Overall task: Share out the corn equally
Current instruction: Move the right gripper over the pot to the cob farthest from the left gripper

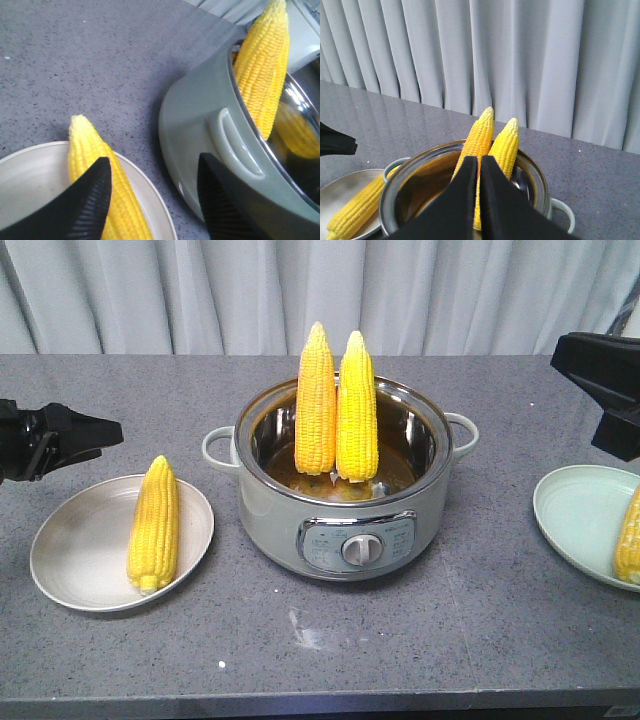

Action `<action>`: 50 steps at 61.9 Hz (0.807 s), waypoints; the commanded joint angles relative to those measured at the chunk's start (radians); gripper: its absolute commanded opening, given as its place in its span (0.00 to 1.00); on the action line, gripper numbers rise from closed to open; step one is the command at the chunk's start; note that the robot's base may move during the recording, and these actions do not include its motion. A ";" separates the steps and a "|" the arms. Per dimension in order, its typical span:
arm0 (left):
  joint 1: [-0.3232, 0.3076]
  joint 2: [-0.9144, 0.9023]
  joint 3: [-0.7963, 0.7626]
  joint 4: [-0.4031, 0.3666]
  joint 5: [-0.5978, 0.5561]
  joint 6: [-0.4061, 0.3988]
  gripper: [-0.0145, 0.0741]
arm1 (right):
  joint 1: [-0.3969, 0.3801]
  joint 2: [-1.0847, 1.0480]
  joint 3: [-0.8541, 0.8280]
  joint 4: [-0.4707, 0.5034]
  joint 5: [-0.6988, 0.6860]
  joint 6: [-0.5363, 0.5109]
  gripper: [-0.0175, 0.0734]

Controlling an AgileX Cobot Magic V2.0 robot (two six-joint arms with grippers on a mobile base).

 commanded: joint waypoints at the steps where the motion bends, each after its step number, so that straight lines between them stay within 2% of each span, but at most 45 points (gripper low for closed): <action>1: 0.001 -0.039 -0.026 -0.070 -0.062 -0.007 0.59 | -0.006 -0.012 -0.031 0.089 -0.005 0.001 0.18; 7: 0.001 -0.039 -0.026 -0.114 -0.108 -0.006 0.59 | -0.006 -0.012 -0.031 0.146 -0.005 0.000 0.18; 15: 0.001 -0.039 -0.026 -0.162 -0.175 -0.006 0.59 | -0.006 -0.012 -0.031 0.162 0.003 -0.002 0.18; 31: 0.001 -0.039 -0.026 -0.153 -0.236 -0.006 0.59 | -0.006 -0.012 -0.031 0.141 0.009 -0.063 0.19; 35: 0.001 -0.039 -0.026 -0.153 -0.236 -0.006 0.59 | -0.006 -0.012 -0.046 0.110 0.015 -0.080 0.19; 40: 0.001 -0.039 -0.026 -0.153 -0.238 -0.006 0.59 | -0.006 -0.012 -0.102 0.007 0.017 -0.086 0.19; 41: 0.001 -0.039 -0.026 -0.153 -0.237 -0.006 0.59 | 0.026 0.251 -0.498 -0.415 0.071 -0.201 0.20; 44: 0.001 -0.039 -0.026 -0.153 -0.237 -0.006 0.59 | 0.047 0.252 -0.498 -0.429 0.023 -0.256 0.21; 50: 0.001 -0.039 -0.026 -0.153 -0.237 -0.006 0.59 | 0.085 0.261 -0.497 -0.431 -0.047 -0.288 0.21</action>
